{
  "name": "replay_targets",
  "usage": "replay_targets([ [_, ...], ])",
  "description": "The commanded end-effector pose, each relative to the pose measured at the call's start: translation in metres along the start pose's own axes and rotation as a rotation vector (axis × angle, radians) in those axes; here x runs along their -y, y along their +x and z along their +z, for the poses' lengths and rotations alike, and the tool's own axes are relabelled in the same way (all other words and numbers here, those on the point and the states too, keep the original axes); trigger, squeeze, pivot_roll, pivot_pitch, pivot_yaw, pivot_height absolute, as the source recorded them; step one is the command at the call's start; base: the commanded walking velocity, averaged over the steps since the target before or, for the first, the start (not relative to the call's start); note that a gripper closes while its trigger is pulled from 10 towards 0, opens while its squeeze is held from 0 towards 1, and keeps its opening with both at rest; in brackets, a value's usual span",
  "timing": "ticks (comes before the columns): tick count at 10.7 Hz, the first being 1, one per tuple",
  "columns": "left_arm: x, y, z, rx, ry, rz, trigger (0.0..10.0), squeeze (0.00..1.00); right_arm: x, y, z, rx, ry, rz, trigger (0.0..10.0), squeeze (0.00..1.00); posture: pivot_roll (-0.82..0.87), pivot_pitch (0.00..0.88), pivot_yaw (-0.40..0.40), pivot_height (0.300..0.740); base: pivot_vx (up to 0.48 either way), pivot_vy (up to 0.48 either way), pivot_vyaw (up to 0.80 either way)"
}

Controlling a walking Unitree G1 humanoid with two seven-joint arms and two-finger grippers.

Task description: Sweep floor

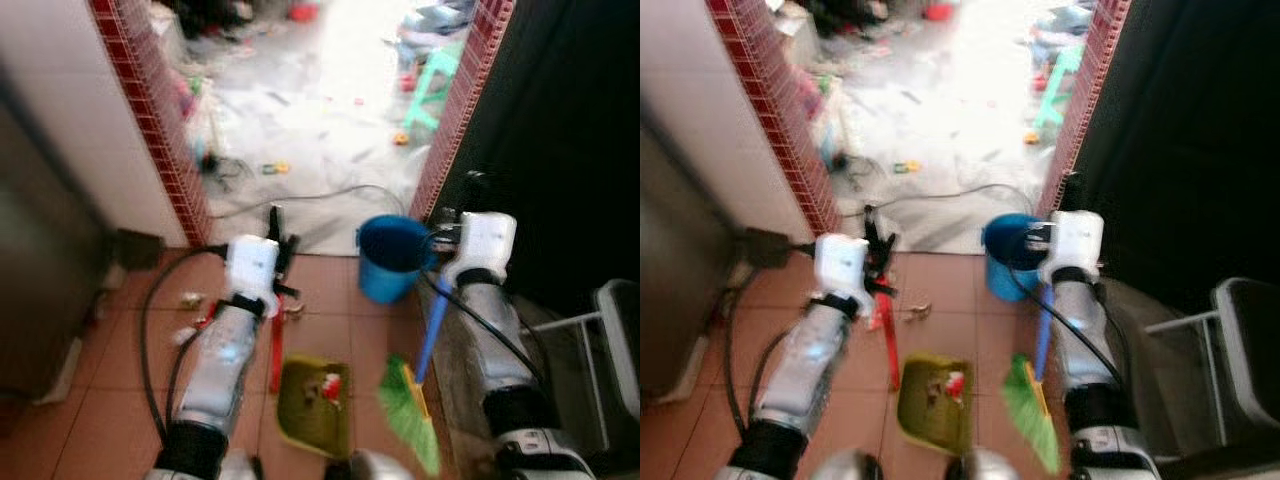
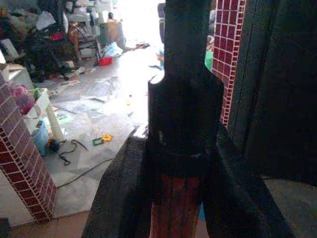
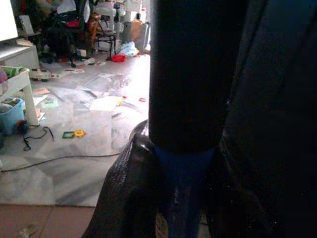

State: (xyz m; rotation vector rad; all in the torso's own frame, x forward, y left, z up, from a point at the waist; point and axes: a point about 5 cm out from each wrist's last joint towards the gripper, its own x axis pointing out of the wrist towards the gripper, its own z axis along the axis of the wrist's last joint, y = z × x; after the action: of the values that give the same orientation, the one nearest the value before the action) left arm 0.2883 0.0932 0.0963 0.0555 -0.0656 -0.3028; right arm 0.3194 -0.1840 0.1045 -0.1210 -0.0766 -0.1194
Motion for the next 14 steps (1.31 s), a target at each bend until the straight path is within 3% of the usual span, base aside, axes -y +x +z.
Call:
replay_targets([
  [1,-0.009,0.004,0.015,0.065,0.013,0.035,10.0,0.00,-0.005,0.002,0.005,0.020,0.004,0.016,10.0,0.00,-0.04,0.027,-0.034,0.740,0.000,0.000,0.00],
  [4,-0.018,0.006,0.018,0.075,-0.024,0.073,10.0,0.00,-0.005,0.004,0.004,0.015,-0.001,0.017,10.0,0.00,-0.04,0.026,-0.035,0.740,0.000,0.000,0.00],
  [6,-0.047,0.014,0.048,0.169,-0.081,0.201,10.0,0.00,-0.006,0.002,0.000,-0.001,-0.003,0.019,10.0,0.00,-0.03,0.021,-0.037,0.740,0.000,0.000,0.00],
  [8,-0.069,0.026,0.092,0.304,-0.116,0.250,10.0,0.00,-0.007,0.003,-0.002,-0.011,-0.005,0.024,10.0,0.00,-0.02,0.011,-0.043,0.740,0.000,0.000,0.00],
  [10,-0.080,0.032,0.110,0.361,-0.208,0.278,10.0,0.00,-0.008,0.004,-0.002,-0.009,-0.005,0.027,10.0,0.00,-0.03,0.013,-0.043,0.740,0.000,0.000,0.00],
  [11,-0.086,0.035,0.122,0.397,-0.308,0.304,10.0,0.00,-0.007,0.003,-0.003,-0.013,-0.004,0.025,10.0,0.00,-0.03,0.016,-0.046,0.740,0.000,0.000,0.00],
  [13,-0.094,0.039,0.132,0.431,-0.409,0.335,10.0,0.00,-0.006,0.004,-0.004,-0.014,-0.007,0.025,10.0,0.00,-0.04,0.020,-0.047,0.740,0.000,0.000,0.00],
  [14,-0.102,0.041,0.130,0.428,-0.509,0.375,10.0,0.00,-0.005,0.004,-0.004,-0.015,-0.011,0.025,10.0,0.00,-0.04,0.021,-0.048,0.740,0.000,0.000,0.00],
])
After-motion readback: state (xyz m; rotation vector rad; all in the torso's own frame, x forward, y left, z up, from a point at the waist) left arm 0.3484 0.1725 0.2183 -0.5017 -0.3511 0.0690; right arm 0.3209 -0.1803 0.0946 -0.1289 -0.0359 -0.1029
